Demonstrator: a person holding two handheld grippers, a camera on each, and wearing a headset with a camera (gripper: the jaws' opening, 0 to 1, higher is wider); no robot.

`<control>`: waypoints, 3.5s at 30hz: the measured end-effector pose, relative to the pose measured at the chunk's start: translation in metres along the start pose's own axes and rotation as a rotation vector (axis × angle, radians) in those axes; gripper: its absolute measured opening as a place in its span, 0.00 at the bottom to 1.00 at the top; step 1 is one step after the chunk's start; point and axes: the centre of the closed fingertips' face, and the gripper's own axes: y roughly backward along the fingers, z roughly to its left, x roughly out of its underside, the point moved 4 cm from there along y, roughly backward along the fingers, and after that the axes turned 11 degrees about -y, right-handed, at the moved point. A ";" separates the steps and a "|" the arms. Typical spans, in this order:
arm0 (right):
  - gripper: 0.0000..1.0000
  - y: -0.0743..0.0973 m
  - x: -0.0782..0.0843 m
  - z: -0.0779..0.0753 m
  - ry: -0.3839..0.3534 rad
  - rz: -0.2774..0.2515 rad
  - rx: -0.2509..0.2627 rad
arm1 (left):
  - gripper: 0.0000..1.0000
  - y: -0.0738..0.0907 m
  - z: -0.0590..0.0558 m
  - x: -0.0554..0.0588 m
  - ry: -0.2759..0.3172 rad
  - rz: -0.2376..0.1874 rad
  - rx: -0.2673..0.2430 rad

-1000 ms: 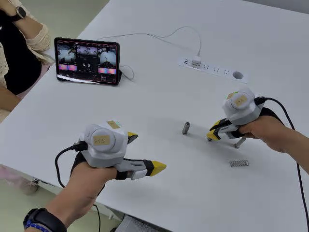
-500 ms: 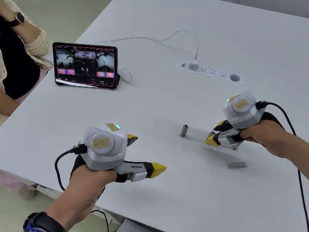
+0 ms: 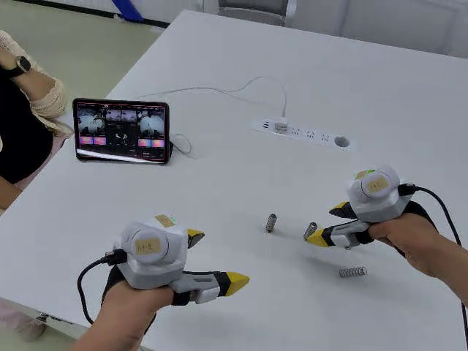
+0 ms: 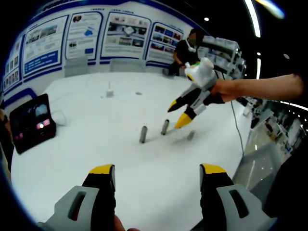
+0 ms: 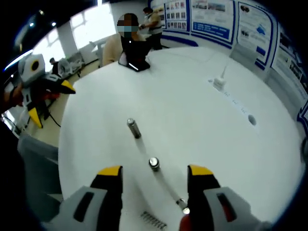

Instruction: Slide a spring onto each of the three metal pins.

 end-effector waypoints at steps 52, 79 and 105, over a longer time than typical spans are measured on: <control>0.71 0.065 0.053 0.016 -0.209 -0.231 0.085 | 0.73 0.009 0.004 -0.021 -0.036 -0.023 -0.045; 0.76 0.083 0.093 0.030 -0.305 -0.283 0.097 | 0.75 -0.008 0.002 -0.026 -0.039 -0.020 -0.033; 0.80 0.088 0.127 0.042 -0.362 -0.281 0.086 | 0.76 -0.032 -0.007 -0.027 -0.042 -0.004 0.001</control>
